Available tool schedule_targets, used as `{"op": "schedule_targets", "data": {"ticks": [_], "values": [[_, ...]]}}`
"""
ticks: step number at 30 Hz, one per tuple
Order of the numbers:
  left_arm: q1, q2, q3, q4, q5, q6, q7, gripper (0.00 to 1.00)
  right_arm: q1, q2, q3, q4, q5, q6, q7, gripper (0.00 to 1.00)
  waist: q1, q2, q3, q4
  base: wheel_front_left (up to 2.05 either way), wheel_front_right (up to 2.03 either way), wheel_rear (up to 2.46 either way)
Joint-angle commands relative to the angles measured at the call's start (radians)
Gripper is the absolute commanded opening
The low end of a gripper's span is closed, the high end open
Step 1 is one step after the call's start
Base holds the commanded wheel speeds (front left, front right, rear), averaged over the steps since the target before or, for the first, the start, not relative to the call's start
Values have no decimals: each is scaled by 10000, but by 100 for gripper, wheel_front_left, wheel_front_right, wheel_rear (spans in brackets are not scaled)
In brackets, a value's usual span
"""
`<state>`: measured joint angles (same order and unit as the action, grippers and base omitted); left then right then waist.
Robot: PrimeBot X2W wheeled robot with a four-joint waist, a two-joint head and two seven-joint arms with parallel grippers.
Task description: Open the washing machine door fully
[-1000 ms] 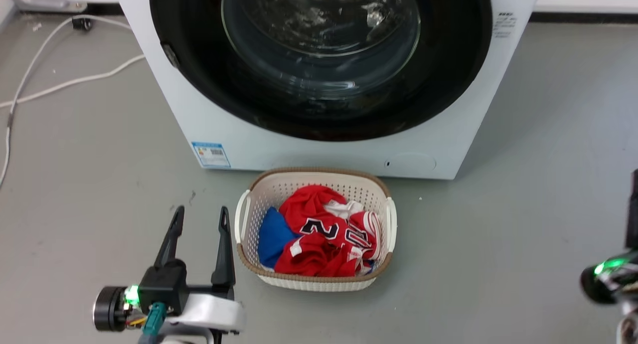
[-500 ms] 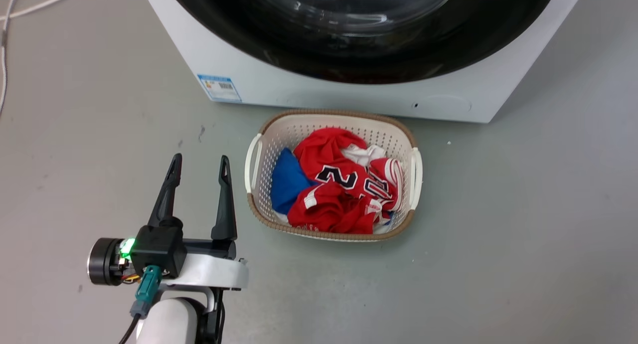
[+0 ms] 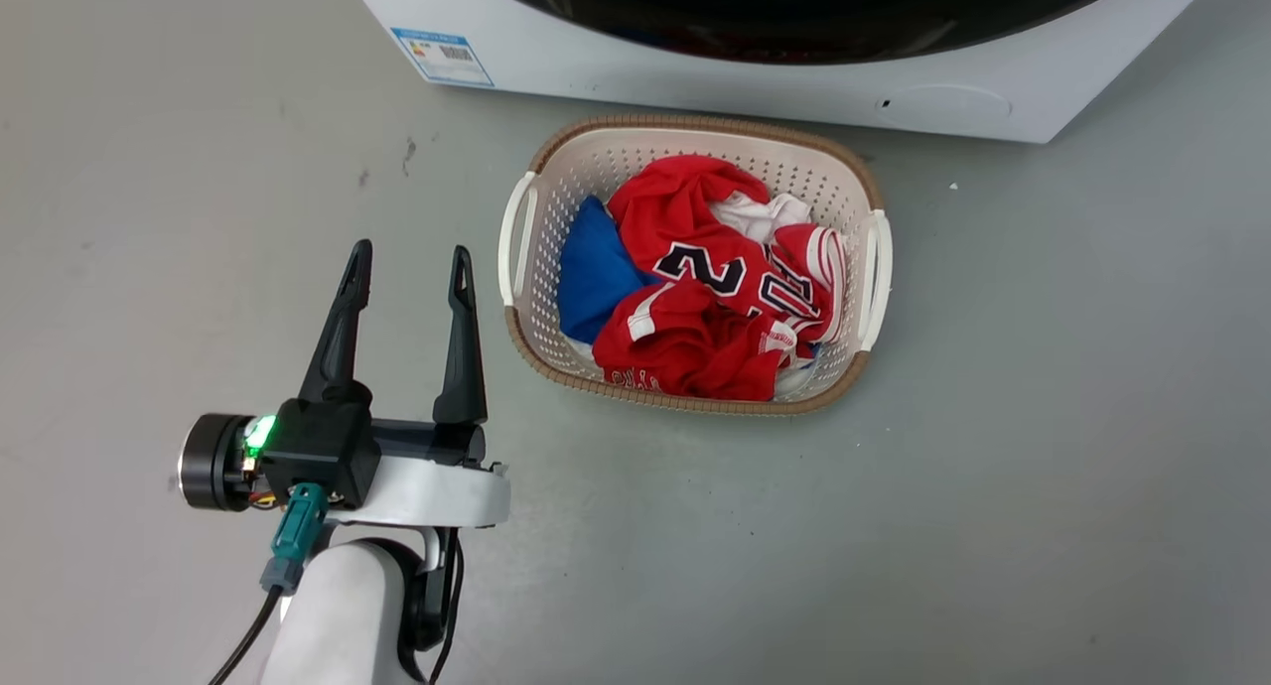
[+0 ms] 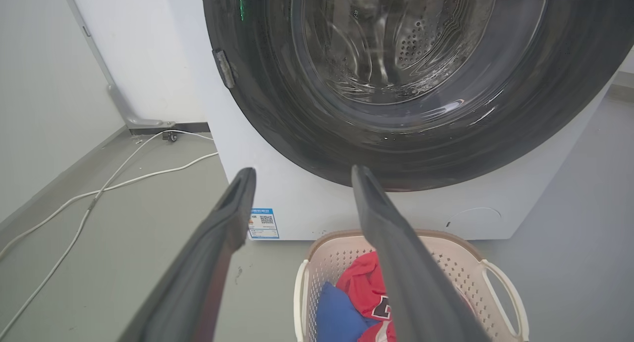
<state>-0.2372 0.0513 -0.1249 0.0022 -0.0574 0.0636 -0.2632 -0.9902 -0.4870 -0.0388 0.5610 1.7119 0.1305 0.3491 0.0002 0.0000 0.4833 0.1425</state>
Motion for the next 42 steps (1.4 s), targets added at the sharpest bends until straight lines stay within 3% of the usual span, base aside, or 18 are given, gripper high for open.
{"op": "schedule_targets", "data": {"ticks": [1,11,18,32,42], "values": [[-194,-15,-51,-23,-37,1,-24,100,-482,-147,298,245,-195,4,167,0,-2,0,230,133,0,0,0],[-399,-15,-423,-18,-359,174,-24,100,-2202,-331,1365,1468,-921,4,569,0,-2,0,696,515,0,0,0],[-507,-17,-507,61,-473,250,-24,100,-2492,-246,1862,1922,-1258,4,890,0,-2,0,763,664,0,0,0],[-106,-14,-316,297,-305,154,-24,100,-991,-60,2613,1395,-1418,13,1918,0,-2,0,-252,261,0,0,0],[414,-14,-55,433,-145,-16,-24,100,638,180,3102,202,-1071,14,2938,0,-2,0,-1217,-57,0,0,0]]}}
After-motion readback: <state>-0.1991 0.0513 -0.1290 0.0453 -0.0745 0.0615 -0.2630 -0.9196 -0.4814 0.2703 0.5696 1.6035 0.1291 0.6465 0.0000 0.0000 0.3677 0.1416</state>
